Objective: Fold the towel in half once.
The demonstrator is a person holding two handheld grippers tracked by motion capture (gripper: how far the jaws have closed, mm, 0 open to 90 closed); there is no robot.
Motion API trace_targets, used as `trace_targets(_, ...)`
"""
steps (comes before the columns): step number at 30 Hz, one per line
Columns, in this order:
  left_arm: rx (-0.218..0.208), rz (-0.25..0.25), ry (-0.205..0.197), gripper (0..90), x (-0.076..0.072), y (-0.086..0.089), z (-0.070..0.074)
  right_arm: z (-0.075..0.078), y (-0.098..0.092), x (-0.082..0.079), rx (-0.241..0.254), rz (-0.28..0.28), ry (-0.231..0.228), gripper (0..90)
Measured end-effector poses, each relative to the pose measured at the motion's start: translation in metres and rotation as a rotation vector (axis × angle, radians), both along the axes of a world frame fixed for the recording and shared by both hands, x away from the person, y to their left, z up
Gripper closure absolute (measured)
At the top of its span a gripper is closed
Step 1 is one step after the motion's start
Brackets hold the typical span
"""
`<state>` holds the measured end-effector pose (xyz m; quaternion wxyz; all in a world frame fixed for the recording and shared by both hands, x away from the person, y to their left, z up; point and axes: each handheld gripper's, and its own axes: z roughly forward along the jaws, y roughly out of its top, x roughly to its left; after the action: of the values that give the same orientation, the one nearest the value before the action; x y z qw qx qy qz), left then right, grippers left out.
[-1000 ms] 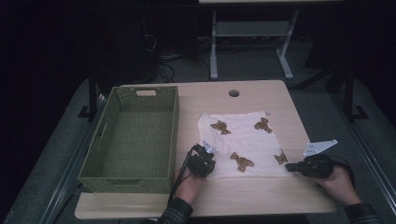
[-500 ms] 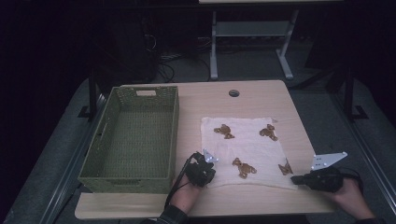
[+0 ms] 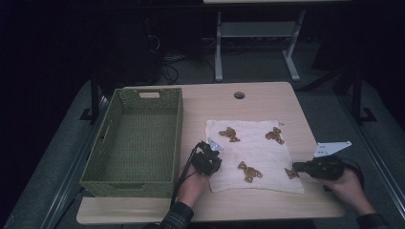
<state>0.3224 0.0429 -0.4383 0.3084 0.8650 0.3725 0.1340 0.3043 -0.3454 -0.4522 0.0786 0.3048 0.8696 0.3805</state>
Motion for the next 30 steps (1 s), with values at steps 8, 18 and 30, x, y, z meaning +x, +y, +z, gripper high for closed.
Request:
trace_targets(8,-0.011,0.024,-0.018,74.6,0.034,0.000,0.007,0.010,0.005,0.033,0.034,-0.056,-0.034,79.2)
trace_targets(18,-0.026,0.098,-0.050,72.4,0.071,0.004,0.010,0.014,0.010,0.082,0.066,-0.100,-0.065,75.9)
trace_targets(30,-0.048,0.201,-0.100,68.7,0.116,0.011,0.014,0.013,0.019,0.123,0.071,-0.138,-0.059,73.7)
